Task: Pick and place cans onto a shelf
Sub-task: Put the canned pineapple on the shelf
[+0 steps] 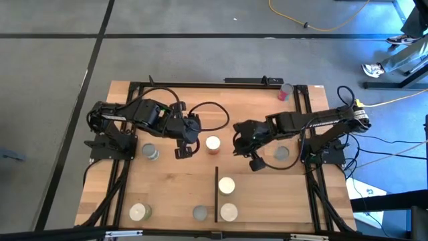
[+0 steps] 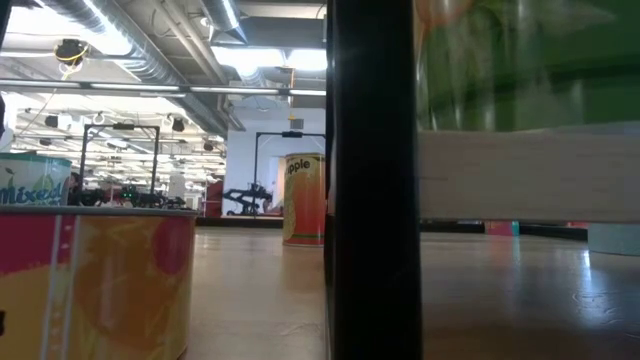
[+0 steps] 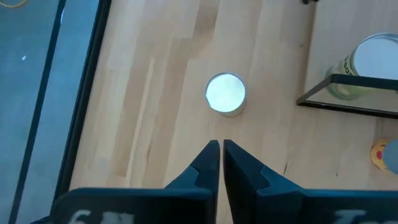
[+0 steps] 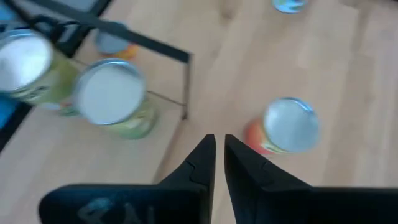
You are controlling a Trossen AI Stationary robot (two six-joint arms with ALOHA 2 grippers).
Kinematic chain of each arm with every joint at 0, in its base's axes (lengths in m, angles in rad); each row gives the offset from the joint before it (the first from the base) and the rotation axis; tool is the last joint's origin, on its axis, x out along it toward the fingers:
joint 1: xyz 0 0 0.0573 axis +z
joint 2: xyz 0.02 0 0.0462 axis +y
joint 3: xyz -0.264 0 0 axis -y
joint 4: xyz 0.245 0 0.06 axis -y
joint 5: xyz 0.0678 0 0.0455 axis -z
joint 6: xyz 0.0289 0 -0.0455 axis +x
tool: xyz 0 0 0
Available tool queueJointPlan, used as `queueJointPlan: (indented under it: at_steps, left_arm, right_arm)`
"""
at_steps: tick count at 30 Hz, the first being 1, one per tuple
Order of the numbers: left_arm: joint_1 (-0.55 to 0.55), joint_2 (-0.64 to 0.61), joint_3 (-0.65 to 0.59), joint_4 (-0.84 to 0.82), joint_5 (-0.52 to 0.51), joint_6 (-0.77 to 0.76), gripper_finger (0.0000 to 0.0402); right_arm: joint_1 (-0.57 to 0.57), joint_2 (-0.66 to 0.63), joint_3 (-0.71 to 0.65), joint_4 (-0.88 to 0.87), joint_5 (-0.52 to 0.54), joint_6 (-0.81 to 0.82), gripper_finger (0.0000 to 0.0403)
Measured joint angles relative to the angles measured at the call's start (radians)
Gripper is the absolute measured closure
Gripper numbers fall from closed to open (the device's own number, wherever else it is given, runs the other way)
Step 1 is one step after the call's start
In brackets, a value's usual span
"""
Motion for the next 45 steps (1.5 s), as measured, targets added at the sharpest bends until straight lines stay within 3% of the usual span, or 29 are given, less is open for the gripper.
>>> queueJointPlan:
  at_steps: [5, 8, 17, 22, 29, 39, 45]
  left_arm:
    - [0.0, 0.0, 0.0, -0.009, 0.0, 0.003, 0.0365]
    - [0.0, 0.0, -0.017, -0.009, -0.001, 0.023, 0.0357]
    - [0.0, 0.001, -0.24, 0.007, -0.008, 0.144, 0.0353]
    - [0.002, 0.001, -0.384, 0.107, -0.012, 0.241, 0.0356]
    - [0.008, 0.0, -0.548, 0.359, -0.027, 0.515, 0.0366]
    - [0.062, 0.001, -0.704, 0.57, -0.026, 0.659, 0.0371]
    - [0.105, 0.001, -0.757, 0.598, 0.124, 0.788, 0.0374]
  right_arm:
    - [-0.019, 0.0, 0.009, -0.004, 0.101, 0.048, 0.0366]
    - [-0.034, 0.0, 0.009, -0.007, 0.106, 0.048, 0.0366]
    - [-0.085, 0.01, 0.009, -0.004, 0.103, 0.129, 0.0366]
    - [-0.124, 0.014, 0.009, -0.016, 0.103, 0.176, 0.0365]
    - [-0.154, 0.006, 0.019, -0.06, 0.106, 0.09, 0.0366]
    - [-0.153, 0.002, 0.219, -0.303, 0.103, -0.015, 0.0366]
    - [-0.168, 0.002, 0.378, -0.375, 0.102, -0.01, 0.0366]
